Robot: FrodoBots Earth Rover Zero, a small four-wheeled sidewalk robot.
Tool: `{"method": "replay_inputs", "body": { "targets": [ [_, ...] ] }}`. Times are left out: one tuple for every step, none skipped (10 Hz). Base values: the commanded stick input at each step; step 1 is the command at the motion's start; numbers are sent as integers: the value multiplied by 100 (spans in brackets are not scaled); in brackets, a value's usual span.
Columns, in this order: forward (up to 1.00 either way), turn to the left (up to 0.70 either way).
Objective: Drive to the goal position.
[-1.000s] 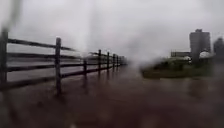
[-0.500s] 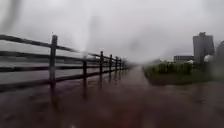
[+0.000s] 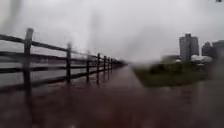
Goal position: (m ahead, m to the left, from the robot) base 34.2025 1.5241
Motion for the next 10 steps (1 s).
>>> {"method": "replay_inputs", "body": {
  "targets": [
    [100,0],
    [100,0],
    [100,0],
    [100,0],
    [100,0],
    [100,0],
    [100,0],
    [100,0],
    [100,0],
    [100,0]
  ]
}}
